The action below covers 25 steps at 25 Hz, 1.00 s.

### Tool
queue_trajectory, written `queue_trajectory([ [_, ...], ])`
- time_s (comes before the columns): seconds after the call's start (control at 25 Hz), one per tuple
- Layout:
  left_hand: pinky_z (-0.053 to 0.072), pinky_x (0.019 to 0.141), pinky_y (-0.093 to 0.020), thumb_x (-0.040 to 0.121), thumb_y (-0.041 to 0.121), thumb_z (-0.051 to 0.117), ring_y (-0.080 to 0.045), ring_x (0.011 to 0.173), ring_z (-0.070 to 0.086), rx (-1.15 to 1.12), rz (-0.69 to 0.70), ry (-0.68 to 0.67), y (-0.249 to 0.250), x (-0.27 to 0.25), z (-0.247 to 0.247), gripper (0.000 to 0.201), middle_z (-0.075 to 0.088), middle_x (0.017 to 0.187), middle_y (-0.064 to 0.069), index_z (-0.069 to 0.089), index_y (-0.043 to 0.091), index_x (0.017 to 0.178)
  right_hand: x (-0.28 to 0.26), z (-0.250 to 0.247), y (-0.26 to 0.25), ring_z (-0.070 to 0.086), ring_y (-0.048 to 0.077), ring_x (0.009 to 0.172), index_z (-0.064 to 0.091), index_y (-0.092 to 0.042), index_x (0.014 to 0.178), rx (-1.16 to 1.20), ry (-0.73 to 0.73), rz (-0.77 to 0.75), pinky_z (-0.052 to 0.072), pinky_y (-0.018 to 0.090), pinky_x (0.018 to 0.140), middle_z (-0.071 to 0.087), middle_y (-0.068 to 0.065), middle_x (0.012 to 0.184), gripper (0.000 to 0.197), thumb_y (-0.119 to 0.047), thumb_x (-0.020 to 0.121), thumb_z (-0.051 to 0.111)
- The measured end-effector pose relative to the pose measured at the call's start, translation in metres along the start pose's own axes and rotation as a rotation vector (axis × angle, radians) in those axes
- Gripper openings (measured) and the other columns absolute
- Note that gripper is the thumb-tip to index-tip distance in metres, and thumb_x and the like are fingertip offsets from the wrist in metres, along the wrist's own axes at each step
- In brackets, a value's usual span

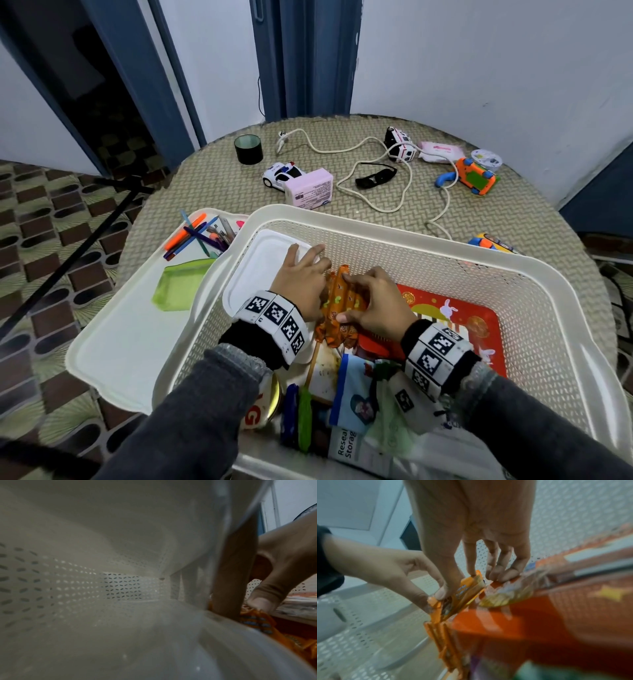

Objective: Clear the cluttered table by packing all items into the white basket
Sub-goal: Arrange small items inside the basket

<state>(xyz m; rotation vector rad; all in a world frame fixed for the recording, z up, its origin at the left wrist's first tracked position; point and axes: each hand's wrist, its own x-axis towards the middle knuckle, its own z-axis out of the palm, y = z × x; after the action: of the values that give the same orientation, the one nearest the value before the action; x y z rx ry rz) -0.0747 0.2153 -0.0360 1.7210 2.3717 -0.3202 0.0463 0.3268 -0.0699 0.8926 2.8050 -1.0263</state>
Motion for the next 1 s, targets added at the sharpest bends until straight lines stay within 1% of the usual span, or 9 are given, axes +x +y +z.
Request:
queue_trajectory([
  [0.12, 0.001, 0.113, -0.05, 0.081, 0.04, 0.064, -0.017, 0.145, -0.004, -0.014, -0.002, 0.016, -0.001, 0.002, 0.002, 0.033, 0.027, 0.151, 0.004, 0.069, 0.023, 0.109, 0.005, -0.006, 0.001, 0.043, 0.019, 0.115, 0.047, -0.019, 0.136, 0.001, -0.063, -0.027, 0.039, 0.031, 0.101, 0.042, 0.003, 0.119, 0.087, -0.046, 0.062, 0.084],
  [0.2, 0.003, 0.112, -0.05, 0.082, 0.042, 0.062, -0.017, 0.146, -0.005, -0.02, -0.002, 0.026, -0.001, 0.003, 0.003, 0.035, 0.026, 0.152, 0.004, 0.068, 0.024, 0.112, 0.008, -0.003, 0.0, 0.044, 0.021, 0.117, 0.047, -0.02, 0.132, 0.029, -0.031, -0.029, 0.04, 0.032, 0.1, 0.045, 0.004, 0.121, 0.084, -0.046, 0.061, 0.084],
  [0.32, 0.005, 0.112, -0.051, 0.081, 0.045, 0.064, -0.018, 0.146, -0.006, -0.011, -0.006, 0.009, -0.001, 0.004, 0.003, 0.041, 0.024, 0.152, 0.003, 0.065, 0.027, 0.118, 0.012, 0.003, 0.002, 0.041, 0.024, 0.12, 0.046, -0.023, 0.134, -0.03, -0.034, -0.022, 0.04, 0.038, 0.101, 0.044, 0.005, 0.124, 0.086, -0.041, 0.06, 0.086],
  [0.44, 0.006, 0.111, -0.053, 0.08, 0.043, 0.066, -0.02, 0.146, -0.008, 0.019, -0.009, -0.012, 0.001, 0.004, 0.004, 0.044, 0.021, 0.153, 0.002, 0.062, 0.029, 0.122, 0.014, 0.01, 0.0, 0.034, 0.027, 0.124, 0.042, -0.026, 0.137, -0.162, -0.083, 0.001, 0.039, 0.05, 0.1, 0.038, 0.005, 0.128, 0.088, -0.038, 0.061, 0.086],
  [0.52, 0.006, 0.112, -0.053, 0.081, 0.04, 0.065, -0.02, 0.146, -0.008, 0.022, -0.014, -0.005, 0.002, 0.005, 0.004, 0.042, 0.022, 0.153, 0.001, 0.062, 0.028, 0.122, 0.016, 0.013, -0.001, 0.034, 0.027, 0.125, 0.041, -0.023, 0.137, -0.166, -0.052, 0.02, 0.04, 0.053, 0.099, 0.038, 0.004, 0.13, 0.092, -0.036, 0.058, 0.088],
  [0.6, 0.006, 0.112, -0.053, 0.082, 0.036, 0.064, -0.021, 0.146, -0.007, 0.018, -0.018, 0.009, 0.002, 0.006, 0.006, 0.04, 0.023, 0.152, 0.0, 0.063, 0.027, 0.121, 0.017, 0.014, 0.001, 0.037, 0.026, 0.123, 0.043, -0.017, 0.136, -0.156, -0.031, 0.015, 0.042, 0.051, 0.098, 0.041, 0.004, 0.128, 0.096, -0.037, 0.055, 0.089],
  [0.72, 0.007, 0.111, -0.054, 0.081, 0.035, 0.064, -0.021, 0.146, -0.007, 0.035, -0.022, 0.009, 0.001, 0.008, 0.008, 0.04, 0.024, 0.152, 0.0, 0.063, 0.025, 0.12, 0.021, 0.01, 0.001, 0.043, 0.025, 0.116, 0.053, -0.016, 0.127, -0.233, -0.085, -0.021, 0.045, 0.045, 0.094, 0.043, 0.004, 0.119, 0.085, -0.044, 0.055, 0.088],
  [0.84, 0.008, 0.111, -0.054, 0.081, 0.035, 0.064, -0.021, 0.146, -0.006, 0.046, -0.015, -0.001, 0.002, 0.009, 0.009, 0.04, 0.025, 0.151, 0.0, 0.063, 0.023, 0.119, 0.024, 0.006, -0.007, 0.041, 0.029, 0.114, 0.058, -0.015, 0.117, -0.321, -0.14, -0.004, 0.046, 0.048, 0.093, 0.038, 0.007, 0.117, 0.071, -0.044, 0.059, 0.086],
  [1.0, 0.008, 0.11, -0.053, 0.087, 0.036, 0.056, -0.019, 0.145, -0.003, -0.025, 0.009, 0.017, -0.001, 0.01, 0.009, 0.032, 0.029, 0.149, 0.003, 0.066, 0.027, 0.116, 0.018, 0.004, -0.005, 0.037, 0.028, 0.118, 0.051, -0.016, 0.128, -0.365, -0.188, -0.068, 0.041, 0.046, 0.099, 0.036, 0.008, 0.123, 0.073, -0.049, 0.069, 0.078],
])
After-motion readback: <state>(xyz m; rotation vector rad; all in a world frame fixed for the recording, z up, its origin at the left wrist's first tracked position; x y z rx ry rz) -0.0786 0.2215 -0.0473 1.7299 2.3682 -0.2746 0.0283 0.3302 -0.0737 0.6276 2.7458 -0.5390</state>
